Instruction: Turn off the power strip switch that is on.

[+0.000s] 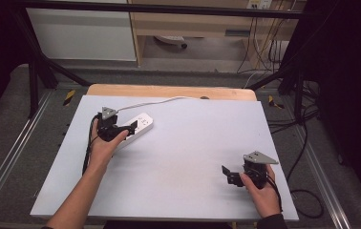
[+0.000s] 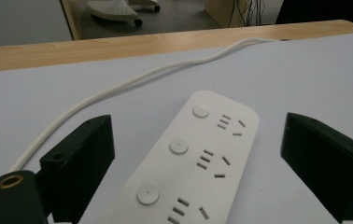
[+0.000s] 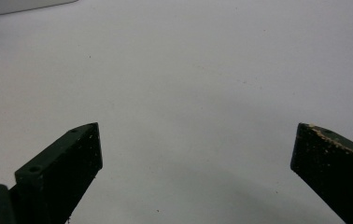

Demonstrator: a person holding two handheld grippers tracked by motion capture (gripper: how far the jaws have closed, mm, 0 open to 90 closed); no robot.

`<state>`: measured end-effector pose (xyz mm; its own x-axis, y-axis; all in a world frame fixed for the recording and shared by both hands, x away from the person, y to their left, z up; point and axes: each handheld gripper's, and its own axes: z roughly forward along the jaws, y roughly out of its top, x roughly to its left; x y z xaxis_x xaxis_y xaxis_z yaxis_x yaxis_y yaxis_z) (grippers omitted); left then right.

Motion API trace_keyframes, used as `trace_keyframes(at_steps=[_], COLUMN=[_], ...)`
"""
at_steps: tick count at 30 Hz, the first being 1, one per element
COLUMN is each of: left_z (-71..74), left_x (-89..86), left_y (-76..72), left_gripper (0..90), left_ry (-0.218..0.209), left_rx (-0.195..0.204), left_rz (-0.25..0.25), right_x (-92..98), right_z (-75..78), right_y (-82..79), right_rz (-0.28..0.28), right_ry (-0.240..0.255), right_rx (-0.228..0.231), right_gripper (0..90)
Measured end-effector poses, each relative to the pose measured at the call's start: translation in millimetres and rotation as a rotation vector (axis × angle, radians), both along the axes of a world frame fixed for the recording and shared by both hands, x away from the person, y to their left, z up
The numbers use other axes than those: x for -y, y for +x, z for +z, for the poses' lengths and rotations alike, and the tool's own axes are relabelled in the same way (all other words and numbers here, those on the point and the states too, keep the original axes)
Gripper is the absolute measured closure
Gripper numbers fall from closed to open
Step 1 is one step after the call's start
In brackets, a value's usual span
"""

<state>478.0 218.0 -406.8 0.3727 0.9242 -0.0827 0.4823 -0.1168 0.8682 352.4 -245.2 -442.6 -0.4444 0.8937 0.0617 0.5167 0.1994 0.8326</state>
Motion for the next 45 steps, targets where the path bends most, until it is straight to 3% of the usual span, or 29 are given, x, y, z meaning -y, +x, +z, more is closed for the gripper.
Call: trace_keyframes(at_steps=[6,13,27,45], left_z=[2.8,10.0,25.7,18.5], left_x=[6.0,1.6,-30.8,-76.4], left_y=[-11.4,-31.4,-75.7,-124.5], left_gripper=[7.7,7.6,7.3,7.4], left_ry=[-0.013,-0.037,-0.083,-0.097], left_rx=[-0.043,-0.005,0.022,0.039], left_rz=[-0.066,-0.117,-0.117,-0.082], right_x=[0.5,-0.7,-1.3,-1.8], right_z=[0.7,0.5,-0.5,-1.3], right_y=[-0.3,-0.7,0.0,0.2], right_rz=[-0.003,-0.002,-0.001,-0.004], right_ry=[-0.001,-0.007,-0.012,-0.013], right_rx=[0.003,-0.001,-0.002,-0.005], right_gripper=[3.2,3.1,3.2,3.1])
